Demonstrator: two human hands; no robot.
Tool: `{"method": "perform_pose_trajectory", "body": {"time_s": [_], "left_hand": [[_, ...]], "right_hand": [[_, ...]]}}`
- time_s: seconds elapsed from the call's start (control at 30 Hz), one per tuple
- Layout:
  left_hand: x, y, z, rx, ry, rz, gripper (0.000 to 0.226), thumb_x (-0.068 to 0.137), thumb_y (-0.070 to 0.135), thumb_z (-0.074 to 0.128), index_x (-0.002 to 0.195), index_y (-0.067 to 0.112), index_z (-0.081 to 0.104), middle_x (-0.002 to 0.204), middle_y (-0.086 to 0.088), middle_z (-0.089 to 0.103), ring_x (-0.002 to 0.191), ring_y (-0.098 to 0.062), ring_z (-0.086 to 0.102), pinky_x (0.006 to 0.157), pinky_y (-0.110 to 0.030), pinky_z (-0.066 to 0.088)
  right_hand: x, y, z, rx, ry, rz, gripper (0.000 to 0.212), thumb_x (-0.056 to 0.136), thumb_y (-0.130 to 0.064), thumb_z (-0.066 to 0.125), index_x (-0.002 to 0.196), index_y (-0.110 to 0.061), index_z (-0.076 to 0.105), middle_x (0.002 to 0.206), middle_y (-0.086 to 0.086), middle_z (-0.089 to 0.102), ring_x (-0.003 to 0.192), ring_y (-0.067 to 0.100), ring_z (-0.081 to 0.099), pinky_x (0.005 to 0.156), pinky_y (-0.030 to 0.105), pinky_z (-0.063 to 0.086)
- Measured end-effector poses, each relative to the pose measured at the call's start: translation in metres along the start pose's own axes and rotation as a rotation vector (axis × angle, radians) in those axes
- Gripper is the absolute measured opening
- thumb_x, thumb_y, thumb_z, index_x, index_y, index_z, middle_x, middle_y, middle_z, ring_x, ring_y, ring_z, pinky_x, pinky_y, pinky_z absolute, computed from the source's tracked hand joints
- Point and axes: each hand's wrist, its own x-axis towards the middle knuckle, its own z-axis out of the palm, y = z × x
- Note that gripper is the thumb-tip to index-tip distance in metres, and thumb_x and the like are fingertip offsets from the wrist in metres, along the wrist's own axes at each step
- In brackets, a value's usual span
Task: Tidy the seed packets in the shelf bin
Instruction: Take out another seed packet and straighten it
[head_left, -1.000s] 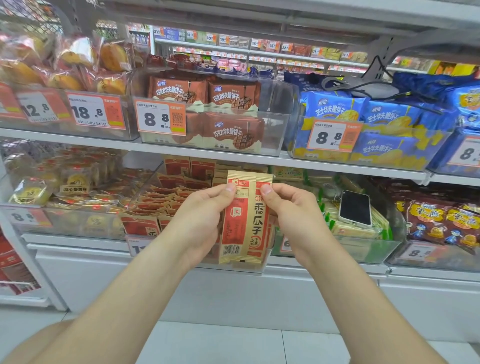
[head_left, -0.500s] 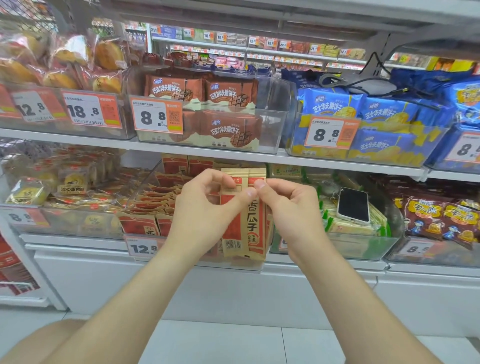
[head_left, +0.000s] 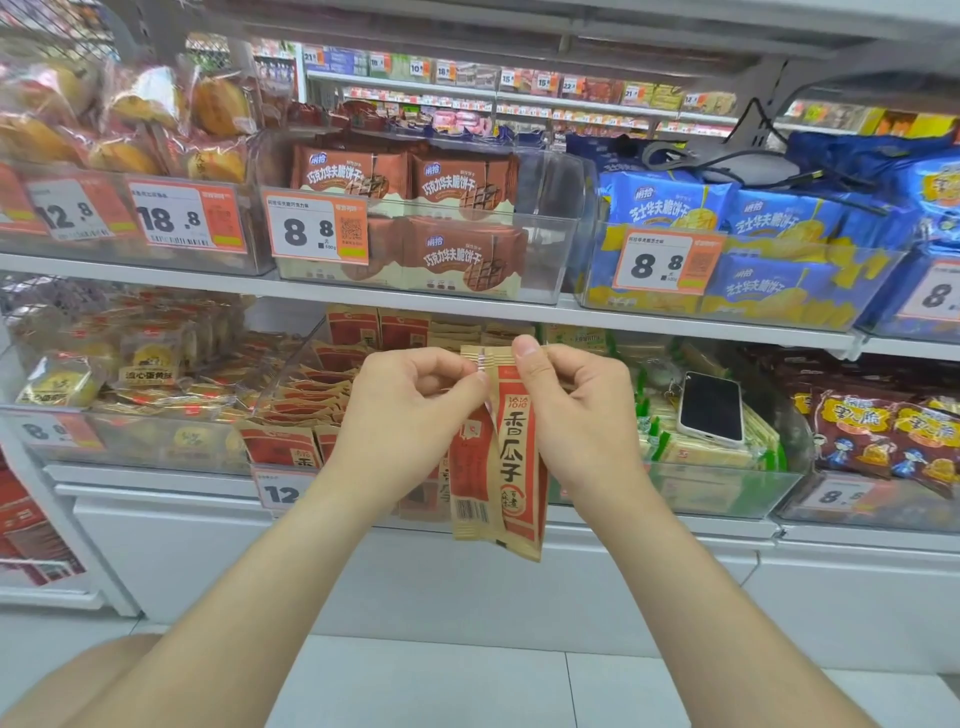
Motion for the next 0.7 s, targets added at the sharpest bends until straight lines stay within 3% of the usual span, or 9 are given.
{"method": "perform_pose_trajectory", "body": {"time_s": [0.17,0.27,0.4,0.53,0.6,0.7], "left_hand": [[0.000,0.003,-0.002,-0.067,-0.028,-0.017,0.011,0.102,0.019,0.073,0.097,0.018,0.083,0.087,0.000,0.083,0.083,-0.019,0.082,0.082,-0.046,0.068],[0.002,0.000,-0.003,-0.079,0.010,-0.013,0.013,0.100,0.017,0.075,0.092,0.019,0.084,0.085,0.000,0.083,0.084,-0.020,0.082,0.083,-0.051,0.067],[0.008,-0.008,-0.007,-0.114,0.238,0.009,0.012,0.096,0.023,0.080,0.085,0.022,0.084,0.080,0.000,0.082,0.079,-0.023,0.081,0.078,-0.056,0.066],[0.015,-0.014,-0.013,-0.263,0.452,-0.024,0.015,0.096,0.034,0.082,0.089,0.021,0.079,0.087,0.001,0.083,0.085,-0.020,0.082,0.080,-0.054,0.067],[0.019,-0.021,-0.015,-0.228,0.444,-0.027,0.021,0.094,0.041,0.082,0.087,0.023,0.075,0.090,0.003,0.082,0.087,-0.020,0.081,0.079,-0.053,0.067],[0.017,-0.026,-0.014,-0.080,0.288,-0.020,0.032,0.085,0.054,0.083,0.082,0.023,0.075,0.092,0.007,0.082,0.087,-0.021,0.081,0.075,-0.053,0.067]], "right_hand": [[0.001,0.002,0.003,0.045,0.028,0.020,0.049,0.109,-0.037,0.061,0.077,-0.001,0.071,0.072,0.027,0.067,0.062,0.024,0.056,0.063,0.053,0.053],[-0.001,-0.002,0.001,0.060,-0.011,0.040,0.040,0.107,-0.037,0.064,0.081,-0.012,0.080,0.072,0.008,0.077,0.067,0.020,0.072,0.066,0.043,0.059],[-0.002,-0.006,-0.004,0.001,-0.097,0.065,0.010,0.097,-0.030,0.078,0.097,-0.022,0.084,0.086,-0.005,0.082,0.082,0.017,0.079,0.078,0.043,0.066],[-0.002,-0.005,-0.007,-0.131,-0.315,0.160,0.016,0.095,-0.031,0.080,0.110,-0.027,0.083,0.091,-0.007,0.082,0.085,0.016,0.079,0.074,0.048,0.068],[-0.002,-0.006,-0.006,-0.089,-0.306,0.208,0.017,0.097,-0.030,0.080,0.112,-0.024,0.083,0.088,-0.004,0.083,0.084,0.015,0.081,0.075,0.049,0.068],[-0.002,-0.006,-0.003,-0.024,-0.182,0.235,0.012,0.097,-0.027,0.080,0.106,-0.019,0.084,0.082,-0.002,0.082,0.079,0.018,0.081,0.078,0.050,0.067]]}}
